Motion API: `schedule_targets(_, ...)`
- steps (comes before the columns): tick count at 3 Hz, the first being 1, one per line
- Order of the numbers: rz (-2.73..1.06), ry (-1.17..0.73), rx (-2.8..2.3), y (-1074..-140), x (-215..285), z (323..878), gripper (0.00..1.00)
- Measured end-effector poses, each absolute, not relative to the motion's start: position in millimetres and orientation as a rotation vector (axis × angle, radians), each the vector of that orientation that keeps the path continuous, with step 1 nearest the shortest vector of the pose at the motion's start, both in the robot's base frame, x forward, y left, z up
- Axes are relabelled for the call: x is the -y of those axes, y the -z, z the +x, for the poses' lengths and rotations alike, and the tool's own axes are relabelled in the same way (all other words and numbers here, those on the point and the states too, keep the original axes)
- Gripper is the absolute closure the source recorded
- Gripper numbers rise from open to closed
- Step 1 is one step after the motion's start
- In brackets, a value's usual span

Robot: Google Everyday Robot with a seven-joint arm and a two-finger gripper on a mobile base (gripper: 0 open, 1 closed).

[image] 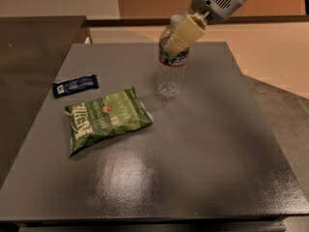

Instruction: Move water bottle near green jalapeno chip bag

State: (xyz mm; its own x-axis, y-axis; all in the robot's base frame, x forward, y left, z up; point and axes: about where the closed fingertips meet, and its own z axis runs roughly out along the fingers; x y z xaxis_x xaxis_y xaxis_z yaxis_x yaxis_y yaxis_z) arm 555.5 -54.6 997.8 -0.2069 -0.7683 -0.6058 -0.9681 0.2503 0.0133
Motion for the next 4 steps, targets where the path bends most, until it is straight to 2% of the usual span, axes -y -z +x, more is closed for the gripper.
schedule_targets(3,-1.712,-0.643,-2.038,-972.7,12.2,525.2,1.00)
schedule_targets(4,-1.697,-0.664,-2.022,-965.9,7.3,520.3,0.82)
